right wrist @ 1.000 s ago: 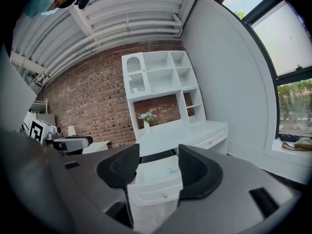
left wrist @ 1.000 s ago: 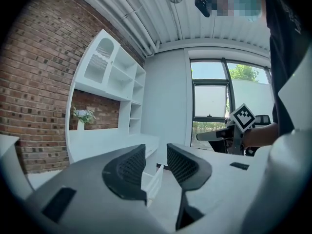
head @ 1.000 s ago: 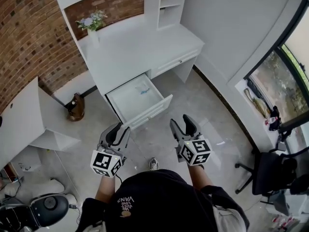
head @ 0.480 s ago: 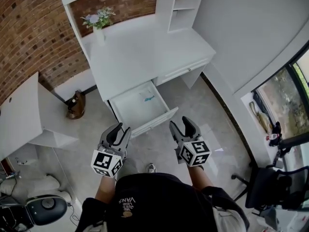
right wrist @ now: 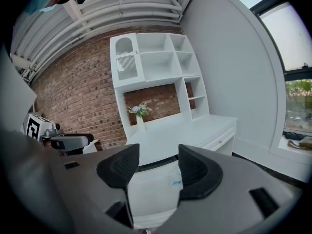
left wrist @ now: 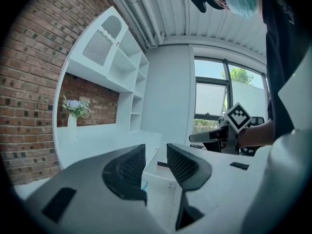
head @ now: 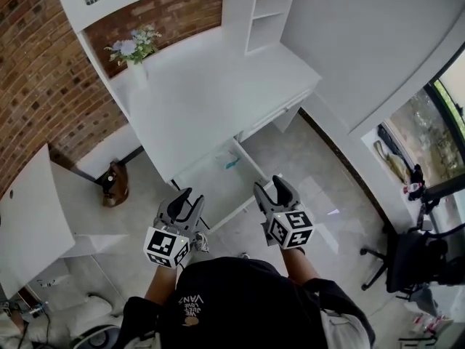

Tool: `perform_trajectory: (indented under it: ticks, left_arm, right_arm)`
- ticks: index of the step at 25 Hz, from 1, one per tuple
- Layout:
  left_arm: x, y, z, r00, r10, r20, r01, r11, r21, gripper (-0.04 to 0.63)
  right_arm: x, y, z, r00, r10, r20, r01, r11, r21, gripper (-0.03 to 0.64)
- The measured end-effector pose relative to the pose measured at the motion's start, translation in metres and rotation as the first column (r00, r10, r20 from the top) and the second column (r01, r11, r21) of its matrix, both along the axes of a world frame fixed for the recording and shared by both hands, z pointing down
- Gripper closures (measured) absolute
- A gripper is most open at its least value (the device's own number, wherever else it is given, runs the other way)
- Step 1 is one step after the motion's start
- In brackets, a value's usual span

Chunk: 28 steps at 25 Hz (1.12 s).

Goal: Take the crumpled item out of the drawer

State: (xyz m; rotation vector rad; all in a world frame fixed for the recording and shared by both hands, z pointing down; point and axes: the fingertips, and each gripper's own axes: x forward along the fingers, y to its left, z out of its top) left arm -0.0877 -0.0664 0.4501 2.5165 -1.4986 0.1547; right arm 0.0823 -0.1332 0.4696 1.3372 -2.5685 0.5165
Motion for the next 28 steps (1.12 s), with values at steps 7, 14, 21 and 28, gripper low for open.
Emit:
perform_trajectory:
  ticks: [7, 14, 21, 28]
  left_arm:
    - [-0.048, -0.038, 0.006, 0.995, 0.104, -0.006, -0.104, 0.994, -0.017, 0.479]
    - [-0.072, -0.069, 0.025, 0.986, 0.166, -0.007, -0.167, 0.985, -0.048, 0.479]
    - [-0.062, -0.109, 0.052, 0.984, 0.178, -0.015, -0.179, 0.979, -0.093, 0.479]
    - [-0.040, -0.140, 0.071, 0.989, 0.147, 0.001, -0.145, 0.979, -0.143, 0.479]
  right_arm:
    - [-0.051, -0.028, 0.014, 0.997, 0.079, -0.027, -0.080, 0.996, -0.030, 0.391]
    - [-0.079, -0.062, 0.036, 0.991, 0.120, -0.065, -0.124, 0.990, -0.062, 0.391]
    - [-0.083, -0.108, 0.089, 0.988, 0.058, -0.142, -0.076, 0.989, -0.127, 0.391]
    - [-0.085, -0.142, 0.164, 0.968, -0.096, -0.234, 0.035, 0.967, -0.253, 0.391]
